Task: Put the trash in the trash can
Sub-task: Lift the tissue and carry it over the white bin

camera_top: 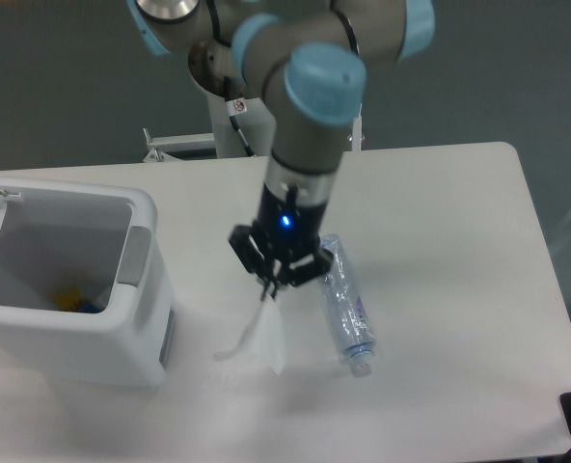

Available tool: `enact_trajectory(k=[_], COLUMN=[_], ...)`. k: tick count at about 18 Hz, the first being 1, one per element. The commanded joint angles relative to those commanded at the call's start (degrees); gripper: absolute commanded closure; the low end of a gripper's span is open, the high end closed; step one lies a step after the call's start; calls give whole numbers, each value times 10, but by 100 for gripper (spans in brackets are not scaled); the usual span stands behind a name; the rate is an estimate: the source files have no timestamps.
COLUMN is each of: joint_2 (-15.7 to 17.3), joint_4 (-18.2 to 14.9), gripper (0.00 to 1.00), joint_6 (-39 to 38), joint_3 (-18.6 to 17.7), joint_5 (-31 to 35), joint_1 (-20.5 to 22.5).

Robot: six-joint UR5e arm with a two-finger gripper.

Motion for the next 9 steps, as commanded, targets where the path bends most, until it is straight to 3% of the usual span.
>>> enact_trajectory(k=[3, 4, 5, 9], joint_2=[18, 48, 55, 64], joint_4=[2, 4, 4, 4], gripper=[100, 100, 100, 100], joint_6=[-19, -35, -35, -37], joint_3=[12, 18, 18, 21], joint_5=[-40, -44, -44, -44], joint_1=[-5, -46, -51, -79])
